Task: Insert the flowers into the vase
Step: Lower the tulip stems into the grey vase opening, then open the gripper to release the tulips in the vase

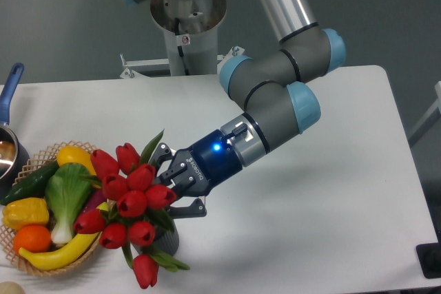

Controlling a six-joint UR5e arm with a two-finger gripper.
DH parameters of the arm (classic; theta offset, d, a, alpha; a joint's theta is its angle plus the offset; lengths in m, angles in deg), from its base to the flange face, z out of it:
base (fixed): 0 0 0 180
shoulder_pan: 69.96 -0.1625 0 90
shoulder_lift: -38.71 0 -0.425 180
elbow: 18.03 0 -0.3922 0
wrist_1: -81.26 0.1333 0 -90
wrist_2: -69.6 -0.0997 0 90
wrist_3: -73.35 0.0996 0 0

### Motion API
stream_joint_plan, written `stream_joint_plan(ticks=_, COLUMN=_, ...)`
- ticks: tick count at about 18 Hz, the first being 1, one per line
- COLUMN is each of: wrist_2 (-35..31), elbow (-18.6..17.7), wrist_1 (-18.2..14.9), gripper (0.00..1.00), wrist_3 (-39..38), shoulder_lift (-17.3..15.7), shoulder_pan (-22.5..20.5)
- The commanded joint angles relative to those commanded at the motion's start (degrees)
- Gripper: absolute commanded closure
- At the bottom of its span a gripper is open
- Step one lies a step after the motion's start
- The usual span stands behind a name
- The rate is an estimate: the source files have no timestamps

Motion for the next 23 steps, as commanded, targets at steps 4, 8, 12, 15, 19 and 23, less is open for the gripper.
stream_joint_plan(ticks=4, wrist_2=0.0, elbow=-1.0, wrist_1=-0.1, gripper=0.96, wrist_3=2.1, shoulder_lift=0.4, shoulder_pan=0.0)
stream_joint_plan(ticks=8, wrist_2=0.0, elbow=-3.6, wrist_1=-0.1, gripper=0.91, wrist_3=6.3, shoulder_lift=1.1, shoulder_pan=-0.3)
stream_joint_plan(ticks=12, wrist_2=0.0, elbow=-4.2, wrist_1=-0.1, gripper=0.82, wrist_3=7.9, shoulder_lift=1.9, shoulder_pan=-0.4)
stream_joint_plan(ticks=15, wrist_2=0.0, elbow=-4.8, wrist_1=-0.1, gripper=0.60, wrist_3=7.9, shoulder_lift=1.9, shoulder_pan=-0.5)
stream_joint_plan(ticks=19, wrist_2=-0.3, elbow=-5.7, wrist_1=-0.1, gripper=0.19, wrist_3=7.9, shoulder_lift=1.9, shoulder_pan=-0.9)
stream_joint_plan(ticks=23, wrist_2=-0.4, elbow=-7.5, wrist_1=-0.1, gripper=0.00, wrist_3=7.5, shoulder_lift=1.3, shoulder_pan=-2.2)
